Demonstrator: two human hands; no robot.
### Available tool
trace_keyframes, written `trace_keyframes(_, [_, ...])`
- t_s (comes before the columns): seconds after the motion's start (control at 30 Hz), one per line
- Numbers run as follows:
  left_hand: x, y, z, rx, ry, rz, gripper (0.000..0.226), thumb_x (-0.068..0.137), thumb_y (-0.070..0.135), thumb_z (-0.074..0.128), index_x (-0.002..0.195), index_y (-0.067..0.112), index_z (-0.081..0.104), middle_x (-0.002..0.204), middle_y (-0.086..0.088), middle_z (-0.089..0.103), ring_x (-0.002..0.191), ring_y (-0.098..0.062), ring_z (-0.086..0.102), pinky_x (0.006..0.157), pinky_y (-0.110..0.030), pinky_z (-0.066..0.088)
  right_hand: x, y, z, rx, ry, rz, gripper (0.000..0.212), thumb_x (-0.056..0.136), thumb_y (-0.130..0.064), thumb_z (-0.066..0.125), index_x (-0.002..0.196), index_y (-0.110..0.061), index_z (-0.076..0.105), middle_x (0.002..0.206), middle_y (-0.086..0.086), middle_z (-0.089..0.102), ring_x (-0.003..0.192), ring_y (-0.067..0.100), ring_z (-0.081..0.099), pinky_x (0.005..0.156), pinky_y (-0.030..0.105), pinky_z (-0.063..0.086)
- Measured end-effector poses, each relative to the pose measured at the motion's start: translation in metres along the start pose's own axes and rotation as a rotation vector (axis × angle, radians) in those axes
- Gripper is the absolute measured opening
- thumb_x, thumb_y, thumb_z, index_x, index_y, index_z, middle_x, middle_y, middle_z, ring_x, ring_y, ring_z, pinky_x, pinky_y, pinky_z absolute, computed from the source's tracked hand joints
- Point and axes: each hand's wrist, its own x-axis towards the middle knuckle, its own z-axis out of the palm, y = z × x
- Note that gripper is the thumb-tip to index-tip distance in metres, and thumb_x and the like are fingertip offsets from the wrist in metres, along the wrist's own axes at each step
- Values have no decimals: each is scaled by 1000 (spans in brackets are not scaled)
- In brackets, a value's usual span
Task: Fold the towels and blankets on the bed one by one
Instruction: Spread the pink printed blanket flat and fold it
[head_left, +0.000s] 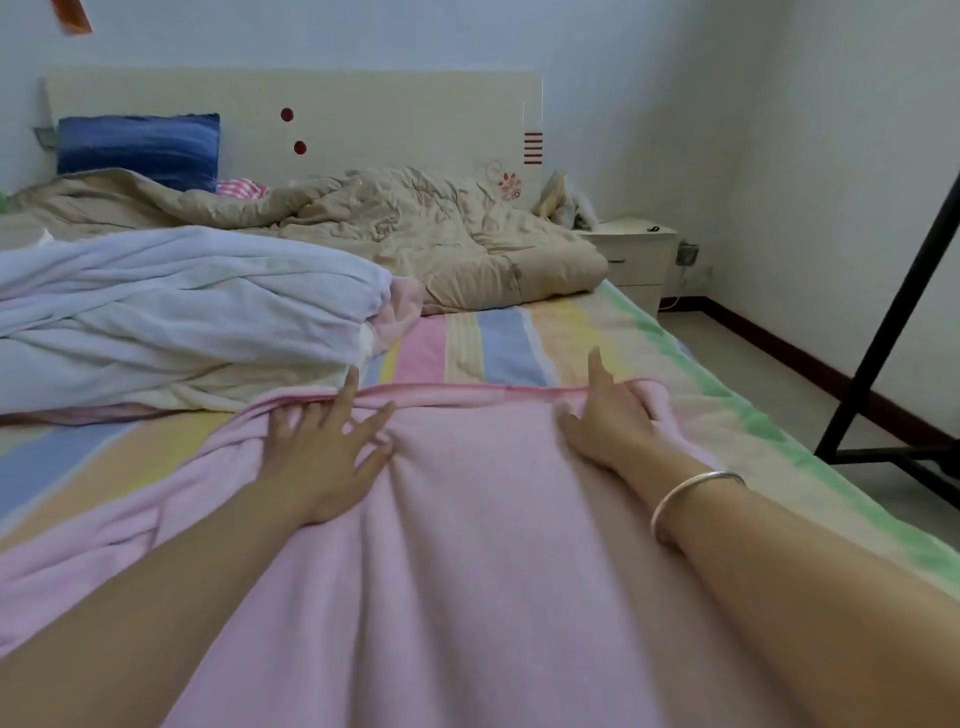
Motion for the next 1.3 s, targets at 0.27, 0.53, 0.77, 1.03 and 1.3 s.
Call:
trace_keyframes(0.27, [22, 0, 16, 43, -131, -128, 70, 88, 75, 6, 151, 46, -4, 163, 2, -12, 148, -28, 15, 113, -63, 4, 5, 5, 10, -294, -190, -60, 62, 94, -53, 26, 150, -26, 23, 161, -2, 11, 147, 29, 6, 116, 57, 5])
trace_keyframes(0.53, [-13, 34, -10, -50, 189, 192, 36, 82, 5, 36, 101, 12, 66, 110, -15, 66, 90, -34, 62, 73, -47, 50, -18, 39, -48, -236, 279, 249, 35, 98, -25, 39, 125, -8, 54, 131, 15, 52, 123, 33, 44, 95, 40, 39])
trace_keyframes(0.77, [9, 75, -5, -442, -5, -227, 53, 98, 50, 25, 136, 24, 49, 146, -7, 46, 132, -35, 39, 110, -41, 31, 12, 59, -56, 175, 47, 516, 52, 88, -41, 60, 116, 3, 58, 118, 18, 61, 107, 35, 59, 94, 38, 48])
trace_keyframes(1.03, [44, 72, 21, -152, -139, -250, 67, 93, 64, 17, 153, 39, 4, 163, 3, -8, 149, -30, -5, 114, -62, 7, 66, 67, -62, 109, 348, 469, 22, 83, -22, 68, 97, -6, 72, 81, 15, 74, 93, 29, 66, 61, 25, 41])
trace_keyframes(1.3, [28, 81, 17, -76, -37, -279, 58, 97, 49, 22, 150, 28, 28, 159, -7, 24, 144, -29, 21, 113, -53, 17, 19, 57, -29, -120, 157, 62, 58, 89, -13, 49, 144, -24, 34, 156, 13, 14, 138, 35, 27, 107, 41, 31])
